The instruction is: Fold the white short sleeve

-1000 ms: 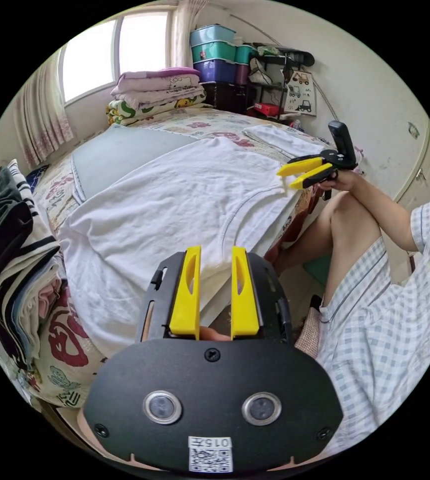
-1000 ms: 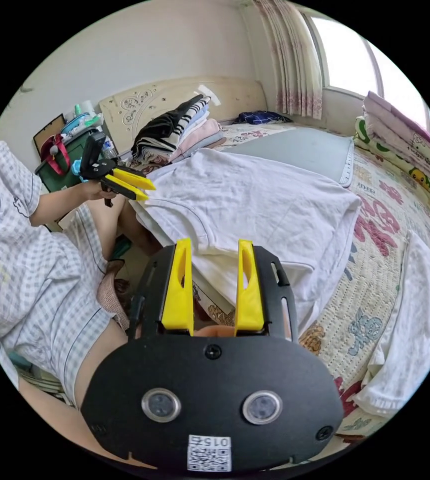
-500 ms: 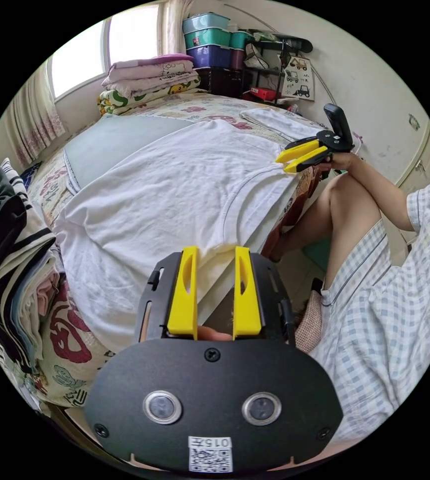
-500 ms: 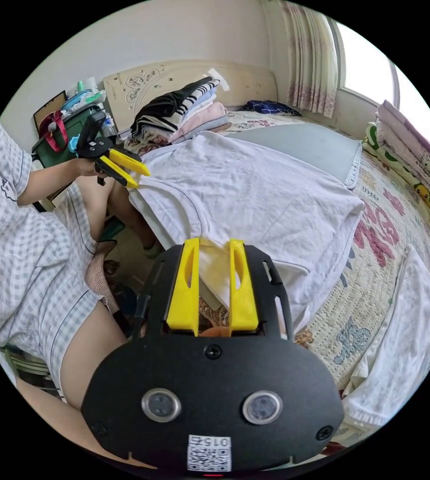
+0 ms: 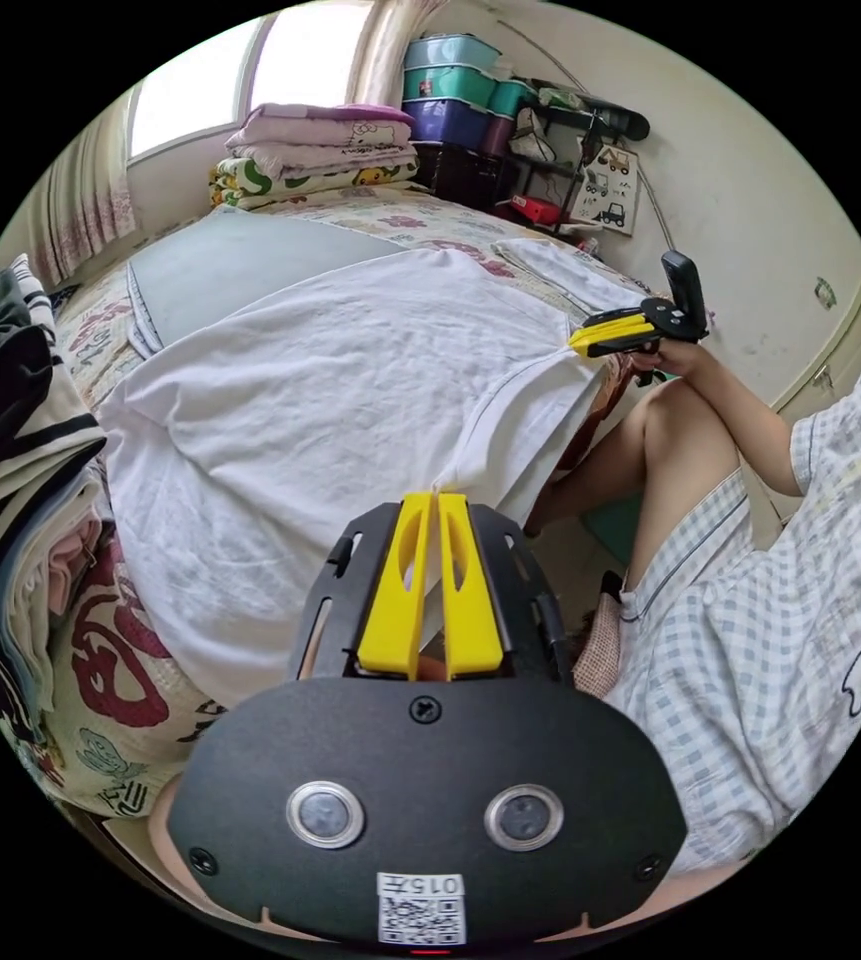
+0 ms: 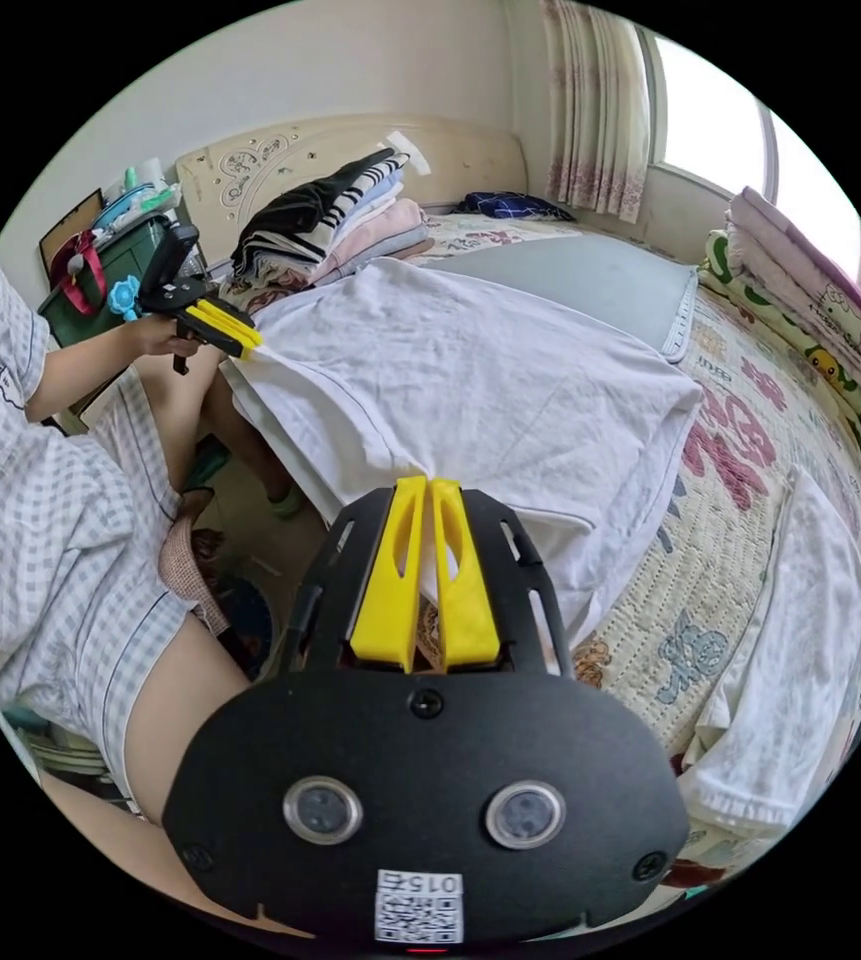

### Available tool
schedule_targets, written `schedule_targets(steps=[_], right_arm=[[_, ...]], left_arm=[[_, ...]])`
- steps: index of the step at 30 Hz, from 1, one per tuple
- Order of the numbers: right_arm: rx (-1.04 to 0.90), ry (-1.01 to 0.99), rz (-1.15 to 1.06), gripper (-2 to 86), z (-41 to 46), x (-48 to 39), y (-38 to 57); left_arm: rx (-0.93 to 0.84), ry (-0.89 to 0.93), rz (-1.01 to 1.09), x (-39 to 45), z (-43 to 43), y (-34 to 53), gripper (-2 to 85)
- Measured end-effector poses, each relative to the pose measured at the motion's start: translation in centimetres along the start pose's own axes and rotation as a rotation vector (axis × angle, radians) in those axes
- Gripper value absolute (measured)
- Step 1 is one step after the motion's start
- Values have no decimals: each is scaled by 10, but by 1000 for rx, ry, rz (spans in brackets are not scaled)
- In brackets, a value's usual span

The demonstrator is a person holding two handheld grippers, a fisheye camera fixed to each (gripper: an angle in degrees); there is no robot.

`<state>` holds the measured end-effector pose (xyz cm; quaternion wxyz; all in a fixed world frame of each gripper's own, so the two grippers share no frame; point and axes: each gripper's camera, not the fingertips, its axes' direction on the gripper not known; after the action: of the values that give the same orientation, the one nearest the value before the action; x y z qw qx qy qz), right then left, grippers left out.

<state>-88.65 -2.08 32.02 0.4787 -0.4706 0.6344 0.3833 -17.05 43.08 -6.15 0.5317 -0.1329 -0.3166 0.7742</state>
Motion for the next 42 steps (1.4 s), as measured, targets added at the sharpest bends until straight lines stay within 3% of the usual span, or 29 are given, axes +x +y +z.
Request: schedule_targets(steps=[9,12,14,16,18,20,22,26,31,34,42], right_arm=[[291,-82,183,-9,-59,51,-72],[248,75,264,-8,-75,103,-180],[291,146,304,-6,-94,140,-275],[385,201,403,1,-116,179,-380],[384,193,474,22,-125,197,-426],[401,105,445,56,-133,196,-441],[362,22,342,97,-133,179,-424],[243,6,352,105,-120,165,-333],[33,47,740,107,-127,199,-192],[83,-6,890,113,-145,209,-155],[20,-70,967,133,-124,214,-156]], left_arm=[[152,85,-188,-99,-29,15,-3],[254,93,-223,-175,-62,-53,2],[429,-6,-302,-225,-106,-109,10],[730,-196,-478,-261,-163,-149,55],[786,-203,-573,-265,-182,-160,107],[742,-66,-430,-250,-188,-157,115],[658,-12,-273,-214,-171,-96,107],[479,82,-274,-189,-105,71,102],[277,29,-677,-196,-42,329,104],[154,-108,-829,-189,-30,408,106],[118,-68,-828,-178,-5,456,89]])
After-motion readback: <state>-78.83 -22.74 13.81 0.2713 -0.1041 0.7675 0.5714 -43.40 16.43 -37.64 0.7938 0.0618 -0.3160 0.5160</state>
